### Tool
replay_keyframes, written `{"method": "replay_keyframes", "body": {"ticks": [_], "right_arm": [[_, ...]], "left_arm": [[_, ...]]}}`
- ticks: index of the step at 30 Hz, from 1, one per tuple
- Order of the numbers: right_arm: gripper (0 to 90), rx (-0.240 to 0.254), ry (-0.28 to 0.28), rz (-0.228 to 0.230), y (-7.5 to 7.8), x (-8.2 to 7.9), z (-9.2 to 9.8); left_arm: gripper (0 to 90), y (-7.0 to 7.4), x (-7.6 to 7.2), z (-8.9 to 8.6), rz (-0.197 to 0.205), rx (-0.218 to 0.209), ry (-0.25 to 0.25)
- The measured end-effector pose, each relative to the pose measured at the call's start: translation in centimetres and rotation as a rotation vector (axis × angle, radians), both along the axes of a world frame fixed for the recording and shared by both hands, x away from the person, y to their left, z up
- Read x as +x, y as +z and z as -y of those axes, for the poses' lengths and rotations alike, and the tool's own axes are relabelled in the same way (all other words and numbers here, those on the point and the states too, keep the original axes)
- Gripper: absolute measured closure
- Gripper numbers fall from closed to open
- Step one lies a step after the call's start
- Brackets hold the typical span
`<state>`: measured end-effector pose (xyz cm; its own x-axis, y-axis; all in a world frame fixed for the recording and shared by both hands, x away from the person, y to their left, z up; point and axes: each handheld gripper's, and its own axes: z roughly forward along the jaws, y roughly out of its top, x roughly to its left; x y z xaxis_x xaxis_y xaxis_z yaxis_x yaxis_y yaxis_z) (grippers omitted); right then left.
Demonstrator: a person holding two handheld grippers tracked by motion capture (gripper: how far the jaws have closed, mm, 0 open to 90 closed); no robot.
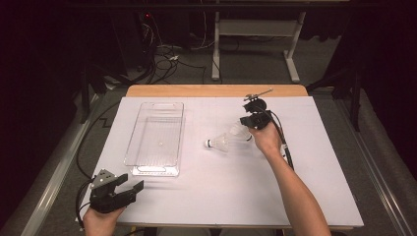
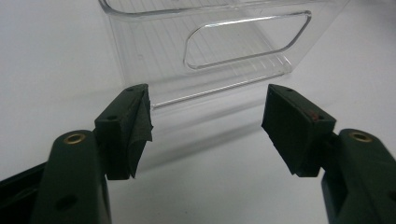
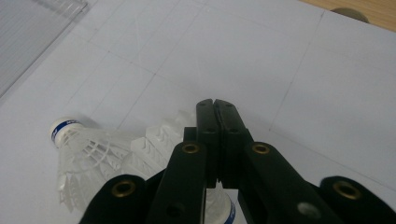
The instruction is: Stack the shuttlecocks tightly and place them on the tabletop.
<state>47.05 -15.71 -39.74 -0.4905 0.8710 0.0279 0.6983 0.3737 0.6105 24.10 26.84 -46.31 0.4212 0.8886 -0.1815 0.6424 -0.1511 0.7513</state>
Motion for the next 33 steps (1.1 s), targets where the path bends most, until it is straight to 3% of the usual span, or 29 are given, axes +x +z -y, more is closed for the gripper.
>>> {"method": "replay_keyframes", "body": {"ticks": [15, 33], "right_arm": [[90.0, 0.033, 0.052, 0.014, 0.6, -2.4, 0.8], [90.0, 0.057, 0.107, -0.006, -0.3, -5.0, 1.5]], "left_arm": [[33.3, 0.0, 0.0, 0.1, 0.003, 0.004, 0.001], [33.1, 0.0, -0.1, 0.1, 0.006, 0.008, 0.001]]}}
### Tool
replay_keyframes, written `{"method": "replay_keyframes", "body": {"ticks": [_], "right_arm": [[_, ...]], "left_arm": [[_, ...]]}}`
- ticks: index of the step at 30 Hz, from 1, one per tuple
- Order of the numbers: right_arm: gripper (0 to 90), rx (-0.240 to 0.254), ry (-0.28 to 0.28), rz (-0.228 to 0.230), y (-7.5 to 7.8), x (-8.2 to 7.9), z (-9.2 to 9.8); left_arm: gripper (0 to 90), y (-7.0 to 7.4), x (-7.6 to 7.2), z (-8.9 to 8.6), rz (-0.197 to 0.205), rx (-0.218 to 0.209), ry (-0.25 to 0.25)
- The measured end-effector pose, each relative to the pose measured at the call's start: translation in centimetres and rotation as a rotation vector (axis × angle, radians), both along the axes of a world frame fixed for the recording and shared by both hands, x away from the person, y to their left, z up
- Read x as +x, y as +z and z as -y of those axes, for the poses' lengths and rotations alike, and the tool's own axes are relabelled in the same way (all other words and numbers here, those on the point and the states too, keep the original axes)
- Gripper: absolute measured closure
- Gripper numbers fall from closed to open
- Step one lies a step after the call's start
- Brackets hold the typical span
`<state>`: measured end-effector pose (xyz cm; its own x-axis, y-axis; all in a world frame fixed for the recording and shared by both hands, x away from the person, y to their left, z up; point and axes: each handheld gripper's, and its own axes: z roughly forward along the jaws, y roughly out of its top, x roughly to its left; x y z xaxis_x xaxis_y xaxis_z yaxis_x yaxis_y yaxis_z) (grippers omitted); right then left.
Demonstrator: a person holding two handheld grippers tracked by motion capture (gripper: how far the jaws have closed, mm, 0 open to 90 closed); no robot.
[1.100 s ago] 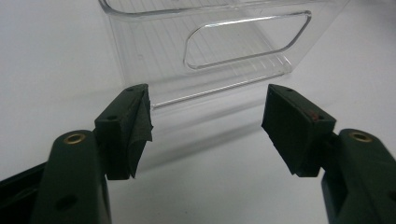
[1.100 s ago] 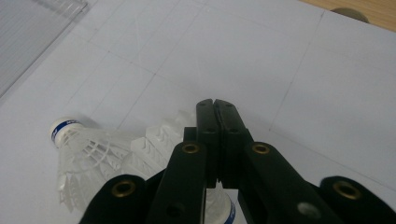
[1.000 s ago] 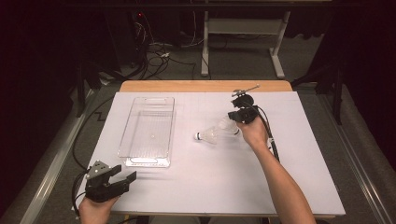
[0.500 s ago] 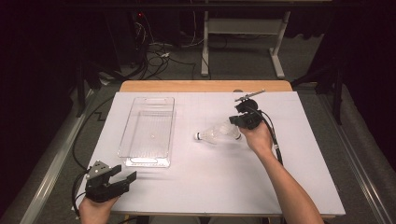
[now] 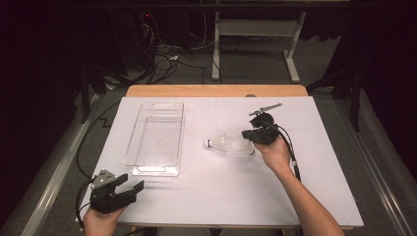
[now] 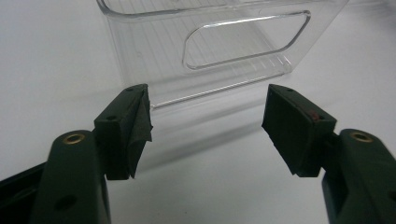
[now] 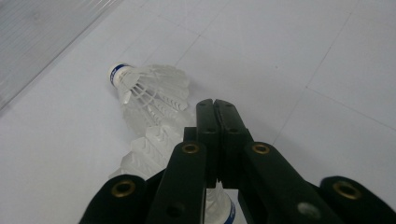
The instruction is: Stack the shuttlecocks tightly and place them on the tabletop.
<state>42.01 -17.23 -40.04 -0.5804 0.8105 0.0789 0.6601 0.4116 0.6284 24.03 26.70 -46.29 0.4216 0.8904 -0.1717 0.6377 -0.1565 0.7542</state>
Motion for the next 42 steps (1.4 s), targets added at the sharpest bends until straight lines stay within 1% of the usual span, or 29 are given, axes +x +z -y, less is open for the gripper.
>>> {"method": "replay_keyframes", "body": {"ticks": [12, 22, 32, 37, 42], "right_arm": [[90.0, 0.014, 0.057, 0.013, -0.2, -2.1, -0.1], [90.0, 0.035, 0.108, 0.019, -0.7, -3.5, -1.1], [89.8, 0.045, 0.147, 0.022, -1.1, -4.1, -2.4], [89.7, 0.049, 0.166, 0.039, -1.2, -4.3, -3.2], [89.6, 0.050, 0.184, 0.036, -1.5, -4.5, -4.2]], "left_arm": [[33.1, 0.0, 0.0, 0.0, -0.001, 0.001, 0.000], [33.1, 0.0, 0.0, -0.1, -0.002, -0.002, 0.004], [33.2, 0.0, 0.0, -0.1, -0.002, -0.002, 0.003], [33.0, 0.0, 0.0, -0.1, -0.002, -0.001, 0.005], [33.0, 0.0, 0.1, 0.0, -0.002, 0.000, 0.006]]}}
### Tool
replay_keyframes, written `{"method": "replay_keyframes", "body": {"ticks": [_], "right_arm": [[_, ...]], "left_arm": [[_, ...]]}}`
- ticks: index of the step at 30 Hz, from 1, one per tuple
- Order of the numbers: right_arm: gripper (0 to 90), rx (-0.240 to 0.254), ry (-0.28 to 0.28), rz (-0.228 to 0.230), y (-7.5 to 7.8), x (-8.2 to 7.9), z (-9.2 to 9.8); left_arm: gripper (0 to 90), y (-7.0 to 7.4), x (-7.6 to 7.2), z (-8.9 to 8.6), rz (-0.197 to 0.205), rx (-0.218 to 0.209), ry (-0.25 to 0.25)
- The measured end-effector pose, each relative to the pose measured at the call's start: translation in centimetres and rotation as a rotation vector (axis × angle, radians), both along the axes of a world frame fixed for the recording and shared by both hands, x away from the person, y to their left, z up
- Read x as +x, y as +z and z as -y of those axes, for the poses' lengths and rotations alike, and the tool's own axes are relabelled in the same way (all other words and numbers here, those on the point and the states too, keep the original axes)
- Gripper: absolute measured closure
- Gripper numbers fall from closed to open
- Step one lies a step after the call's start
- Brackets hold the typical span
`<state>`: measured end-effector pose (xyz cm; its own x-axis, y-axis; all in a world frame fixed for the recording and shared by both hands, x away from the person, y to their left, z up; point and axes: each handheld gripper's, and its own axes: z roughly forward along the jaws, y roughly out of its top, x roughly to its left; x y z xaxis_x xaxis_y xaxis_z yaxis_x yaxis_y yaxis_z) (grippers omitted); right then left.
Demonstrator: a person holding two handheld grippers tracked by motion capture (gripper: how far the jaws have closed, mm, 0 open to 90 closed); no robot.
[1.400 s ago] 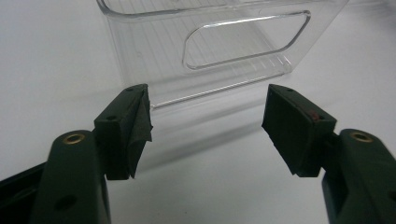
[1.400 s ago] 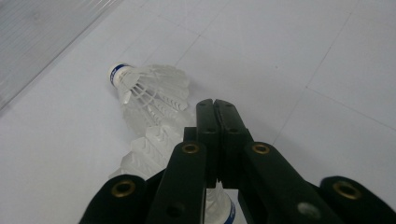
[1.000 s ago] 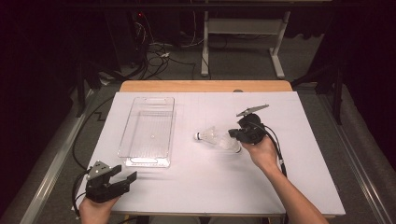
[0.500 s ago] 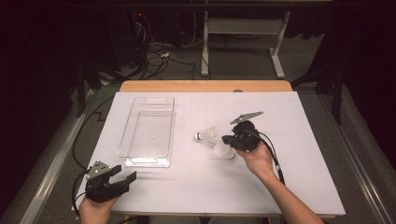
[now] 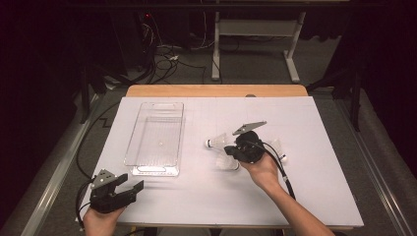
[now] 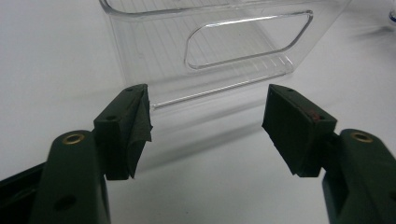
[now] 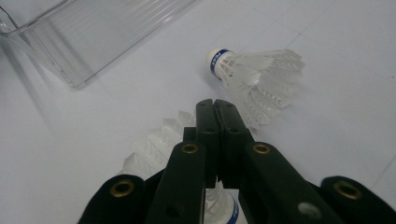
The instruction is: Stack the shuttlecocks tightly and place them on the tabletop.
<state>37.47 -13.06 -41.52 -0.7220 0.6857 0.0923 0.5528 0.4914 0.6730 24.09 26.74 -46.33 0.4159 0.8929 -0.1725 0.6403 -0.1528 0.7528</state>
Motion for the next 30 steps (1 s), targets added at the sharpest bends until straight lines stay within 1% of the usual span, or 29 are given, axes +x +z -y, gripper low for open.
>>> {"method": "replay_keyframes", "body": {"ticks": [5, 10, 11, 13, 16, 22, 24, 26, 30], "right_arm": [[89.1, 0.016, 0.021, -0.009, -0.3, 0.0, -0.8], [89.1, 0.014, 0.043, -0.007, -0.4, -0.1, -1.7], [89.1, 0.018, 0.038, -0.013, -0.4, -0.1, -1.8], [88.8, 0.017, 0.050, -0.006, -0.5, -0.1, -2.0], [88.2, 0.016, 0.048, -0.012, -0.7, -0.1, -2.2], [85.6, 0.011, 0.045, -0.008, -0.8, -0.1, -2.1], [84.6, 0.003, 0.050, -0.006, -0.7, -0.1, -1.9], [82.8, 0.005, 0.047, -0.012, -0.6, -0.2, -1.7], [81.4, -0.001, 0.039, 0.000, -0.5, -0.5, -1.1]], "left_arm": [[33.0, 0.0, 0.0, 0.0, -0.002, -0.002, -0.002], [33.0, 0.0, 0.0, 0.0, -0.002, -0.002, -0.001], [32.9, 0.0, 0.0, 0.0, -0.002, -0.002, -0.003], [33.0, 0.0, 0.0, 0.0, -0.001, -0.003, -0.002], [33.1, 0.0, 0.0, -0.1, -0.002, -0.007, -0.004], [33.1, 0.0, 0.0, -0.1, -0.002, -0.010, -0.001], [33.1, 0.0, 0.0, -0.1, -0.002, -0.010, -0.001], [33.1, 0.0, 0.0, -0.1, -0.002, -0.009, -0.001], [33.2, 0.0, 0.0, -0.1, -0.001, -0.008, -0.003]]}}
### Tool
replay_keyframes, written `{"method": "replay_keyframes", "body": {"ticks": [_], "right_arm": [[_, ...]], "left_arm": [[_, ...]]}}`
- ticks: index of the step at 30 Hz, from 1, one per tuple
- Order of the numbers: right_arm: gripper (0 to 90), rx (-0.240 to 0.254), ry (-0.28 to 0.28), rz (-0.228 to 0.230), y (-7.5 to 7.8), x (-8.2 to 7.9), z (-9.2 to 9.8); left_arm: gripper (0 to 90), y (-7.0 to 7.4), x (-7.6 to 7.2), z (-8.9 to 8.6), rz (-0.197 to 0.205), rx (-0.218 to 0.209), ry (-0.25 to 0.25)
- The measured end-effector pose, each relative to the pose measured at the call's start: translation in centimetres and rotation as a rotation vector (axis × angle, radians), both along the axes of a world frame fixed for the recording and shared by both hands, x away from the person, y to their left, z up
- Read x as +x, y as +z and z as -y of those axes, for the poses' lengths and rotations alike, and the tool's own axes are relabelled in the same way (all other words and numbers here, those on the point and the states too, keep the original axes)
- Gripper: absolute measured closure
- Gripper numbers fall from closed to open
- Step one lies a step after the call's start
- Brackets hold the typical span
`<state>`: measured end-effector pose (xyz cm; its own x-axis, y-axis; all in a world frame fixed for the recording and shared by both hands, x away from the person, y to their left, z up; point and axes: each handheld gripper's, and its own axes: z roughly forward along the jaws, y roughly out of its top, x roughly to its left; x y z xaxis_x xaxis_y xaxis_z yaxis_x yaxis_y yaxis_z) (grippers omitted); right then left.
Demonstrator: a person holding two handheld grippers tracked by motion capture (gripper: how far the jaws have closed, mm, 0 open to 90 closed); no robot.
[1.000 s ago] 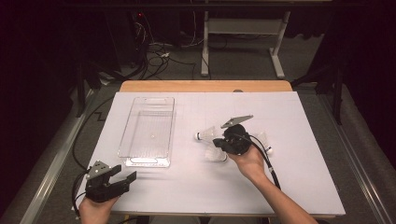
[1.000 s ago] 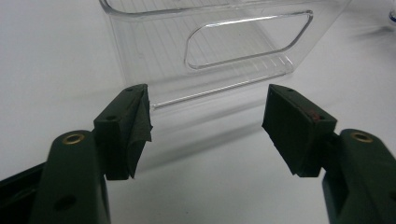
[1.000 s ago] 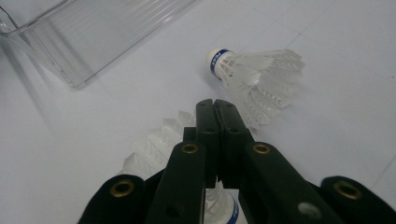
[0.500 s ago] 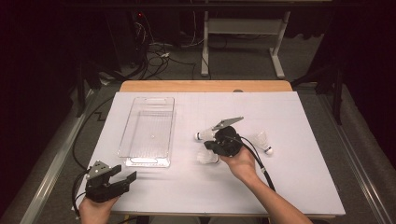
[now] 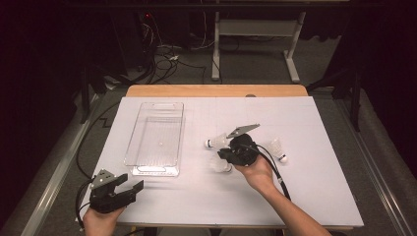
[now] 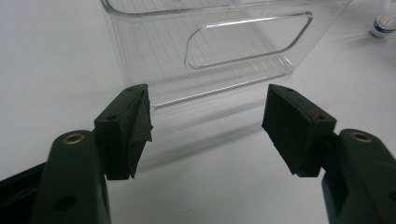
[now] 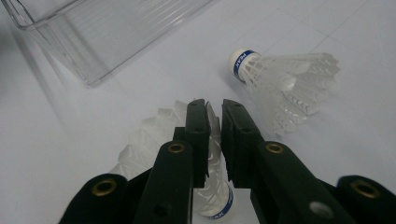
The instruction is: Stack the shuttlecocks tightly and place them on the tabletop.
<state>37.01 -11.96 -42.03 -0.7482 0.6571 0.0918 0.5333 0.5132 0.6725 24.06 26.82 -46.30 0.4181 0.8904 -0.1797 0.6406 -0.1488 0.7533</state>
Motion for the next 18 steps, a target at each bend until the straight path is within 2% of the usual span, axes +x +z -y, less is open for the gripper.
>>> {"method": "replay_keyframes", "body": {"ticks": [18], "right_arm": [[80.6, -0.023, -0.044, -0.005, -0.4, -0.4, 2.7]], "left_arm": [[33.2, 0.0, 0.0, 0.1, 0.004, 0.004, 0.000]]}}
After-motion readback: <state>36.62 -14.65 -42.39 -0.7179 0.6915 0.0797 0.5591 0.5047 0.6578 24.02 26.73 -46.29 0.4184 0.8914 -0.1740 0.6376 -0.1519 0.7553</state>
